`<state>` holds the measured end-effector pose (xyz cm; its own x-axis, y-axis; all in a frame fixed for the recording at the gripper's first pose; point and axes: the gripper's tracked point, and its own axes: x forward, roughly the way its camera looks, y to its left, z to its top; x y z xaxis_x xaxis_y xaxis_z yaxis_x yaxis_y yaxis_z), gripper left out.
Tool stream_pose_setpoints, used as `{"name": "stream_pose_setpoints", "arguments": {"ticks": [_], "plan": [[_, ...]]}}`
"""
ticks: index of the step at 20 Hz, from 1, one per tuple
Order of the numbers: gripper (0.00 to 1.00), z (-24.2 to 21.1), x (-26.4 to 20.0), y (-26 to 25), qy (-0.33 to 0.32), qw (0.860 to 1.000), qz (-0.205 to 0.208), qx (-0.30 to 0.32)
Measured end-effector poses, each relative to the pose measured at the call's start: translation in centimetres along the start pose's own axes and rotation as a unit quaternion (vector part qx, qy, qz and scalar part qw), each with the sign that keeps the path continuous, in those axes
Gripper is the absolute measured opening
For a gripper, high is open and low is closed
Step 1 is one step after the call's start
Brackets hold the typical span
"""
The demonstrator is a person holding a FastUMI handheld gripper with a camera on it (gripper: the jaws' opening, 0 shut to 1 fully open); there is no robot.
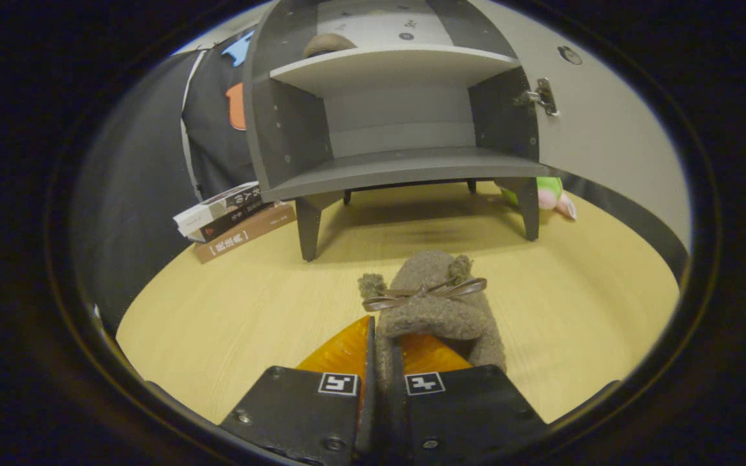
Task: Open the shoe cabinet door, grab the shoes and put them into the shoe cabinet, then close the shoe cabinet door.
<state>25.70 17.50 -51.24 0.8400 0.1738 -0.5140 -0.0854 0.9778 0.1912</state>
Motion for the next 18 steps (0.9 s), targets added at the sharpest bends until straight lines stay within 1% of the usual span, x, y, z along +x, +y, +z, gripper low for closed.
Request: {"name": "stream_pose_setpoints", "arguments": {"ticks": [1,5,7,8,12,14,16,18], "plan": [[0.11,0.3,-0.6,0.1,-0.014,1.0,0.006,-0.001],[0.1,2.5,-3.9,-0.1,-0.069,0.998,0.007,-0.01],[0.1,3.9,-5.6,0.1,-0.087,0.996,0.006,-0.028],[0.1,5.0,-6.6,0.0,-0.104,0.994,0.0,-0.041],[0.1,9.4,-11.2,1.6,-0.151,0.987,0.009,-0.057],[0.1,11.5,-13.5,2.7,-0.163,0.985,0.016,-0.057],[0.1,13.7,-15.9,4.0,-0.177,0.982,0.033,-0.059],[0.1,16.3,-18.4,5.2,-0.193,0.978,0.044,-0.073]]}}
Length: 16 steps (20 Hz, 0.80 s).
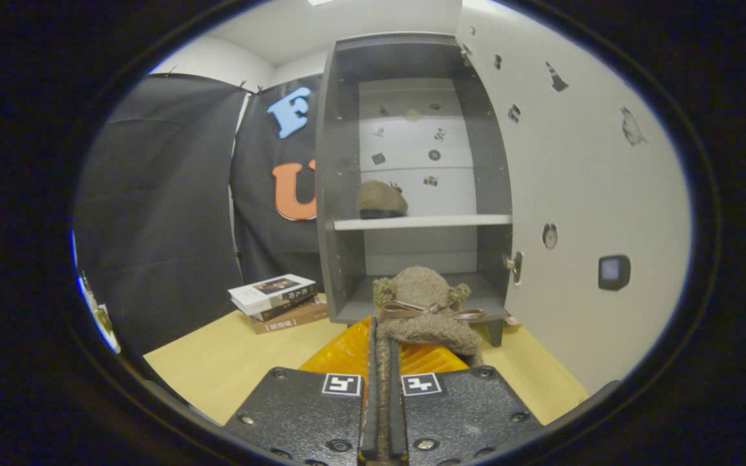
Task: Open the shoe cabinet door, grab the shoes and put them into the shoe cabinet, then close the shoe cabinet door.
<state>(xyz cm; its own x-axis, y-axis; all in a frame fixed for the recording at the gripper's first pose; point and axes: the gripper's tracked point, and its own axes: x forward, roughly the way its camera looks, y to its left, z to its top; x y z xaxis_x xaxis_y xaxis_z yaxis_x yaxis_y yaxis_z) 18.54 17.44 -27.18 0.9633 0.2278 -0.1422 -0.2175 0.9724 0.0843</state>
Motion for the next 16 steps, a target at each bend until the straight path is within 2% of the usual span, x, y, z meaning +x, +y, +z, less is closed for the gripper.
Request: {"name": "stream_pose_setpoints", "arguments": {"ticks": [5,8,14,16], "plan": [[0.1,10.6,-2.7,1.4,-0.059,0.998,0.004,-0.02],[0.1,16.2,-3.3,2.0,-0.073,0.997,0.008,-0.024],[0.1,27.4,-1.9,1.9,-0.105,0.99,0.008,-0.09],[0.1,30.9,-0.9,1.0,-0.124,0.986,-0.007,-0.113]]}}
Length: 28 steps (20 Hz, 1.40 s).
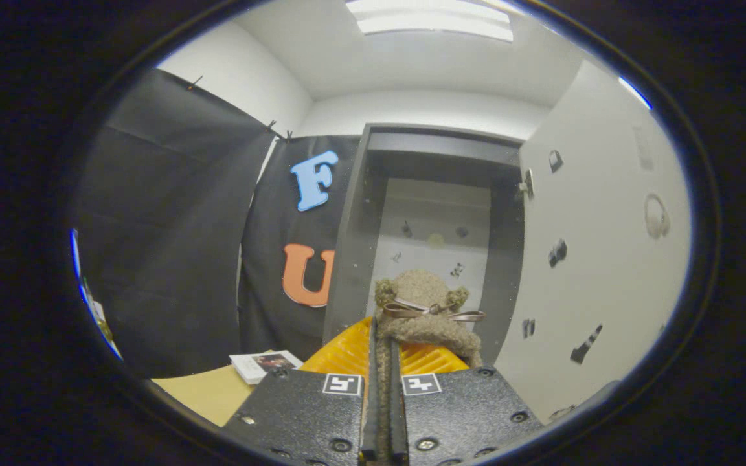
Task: Open the shoe cabinet door, grab the shoes and put them into the shoe cabinet, then close the shoe cabinet door.
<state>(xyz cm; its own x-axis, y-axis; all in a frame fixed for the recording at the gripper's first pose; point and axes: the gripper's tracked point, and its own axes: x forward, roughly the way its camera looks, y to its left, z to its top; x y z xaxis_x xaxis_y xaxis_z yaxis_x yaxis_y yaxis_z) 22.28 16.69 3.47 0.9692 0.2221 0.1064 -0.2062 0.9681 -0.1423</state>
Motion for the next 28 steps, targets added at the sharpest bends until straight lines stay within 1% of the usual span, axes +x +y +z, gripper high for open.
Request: {"name": "stream_pose_setpoints", "arguments": {"ticks": [2,4,8,12,16,20,22,23,24,26,28], "plan": [[0.1,2.5,1.7,-1.6,-0.018,1.0,-0.011,-0.017],[0.1,3.9,4.2,-3.6,-0.035,0.999,-0.029,-0.024],[0.1,3.1,9.8,-7.0,-0.027,0.997,-0.07,-0.032],[0.1,-1.5,15.9,-8.5,0.016,0.996,-0.079,-0.043],[0.1,-7.2,21.0,-10.4,0.06,0.993,-0.092,-0.051],[0.11,-12.1,25.6,-12.7,0.105,0.989,-0.103,-0.033],[0.12,-14.2,26.8,-13.3,0.128,0.985,-0.111,-0.018],[0.12,-16.6,27.6,-13.7,0.138,0.984,-0.113,-0.012],[0.12,-18.0,28.6,-14.0,0.146,0.982,-0.116,-0.011],[0.12,-19.6,28.9,-14.2,0.154,0.981,-0.121,-0.015],[0.12,-20.6,29.5,-13.8,0.157,0.981,-0.111,-0.017]]}}
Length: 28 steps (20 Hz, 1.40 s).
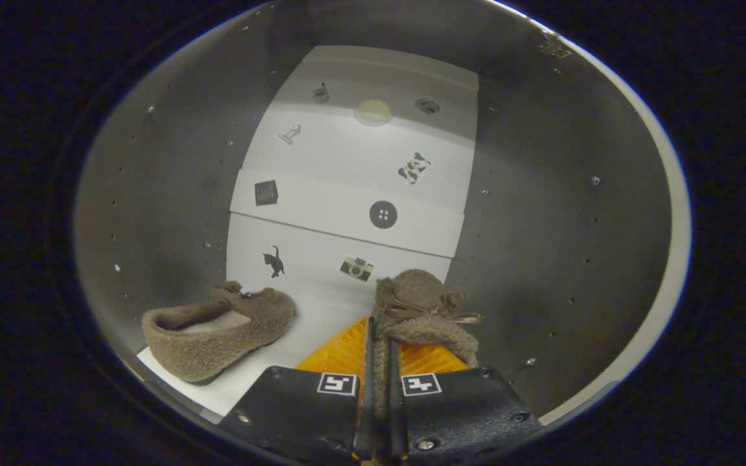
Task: Open the shoe cabinet door, grab the shoes and put them into the shoe cabinet, then close the shoe cabinet door.
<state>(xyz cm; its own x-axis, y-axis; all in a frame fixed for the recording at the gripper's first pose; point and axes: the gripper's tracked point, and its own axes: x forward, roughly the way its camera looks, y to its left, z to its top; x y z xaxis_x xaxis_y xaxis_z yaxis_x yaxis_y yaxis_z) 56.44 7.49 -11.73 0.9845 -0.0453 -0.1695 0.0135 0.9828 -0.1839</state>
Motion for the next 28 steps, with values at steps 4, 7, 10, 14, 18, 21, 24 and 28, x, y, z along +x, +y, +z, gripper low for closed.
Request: {"name": "stream_pose_setpoints", "arguments": {"ticks": [4,7,10,14,18,21,24,28], "plan": [[0.16,-1.3,0.9,2.1,0.002,0.999,0.035,-0.006],[0.21,-1.6,1.4,2.6,0.012,0.999,0.033,-0.004],[0.45,-2.5,1.1,3.2,0.051,0.998,0.036,-0.021],[0.52,-3.3,0.2,3.6,0.109,0.993,0.034,-0.025],[0.62,-2.7,-2.3,2.5,0.116,0.993,0.016,-0.027],[0.66,-1.3,-5.2,1.8,0.102,0.995,0.011,-0.012],[0.77,1.4,-9.4,2.5,0.075,0.997,0.032,0.014],[0.88,6.7,-17.5,2.6,0.006,1.0,0.02,0.008]]}}
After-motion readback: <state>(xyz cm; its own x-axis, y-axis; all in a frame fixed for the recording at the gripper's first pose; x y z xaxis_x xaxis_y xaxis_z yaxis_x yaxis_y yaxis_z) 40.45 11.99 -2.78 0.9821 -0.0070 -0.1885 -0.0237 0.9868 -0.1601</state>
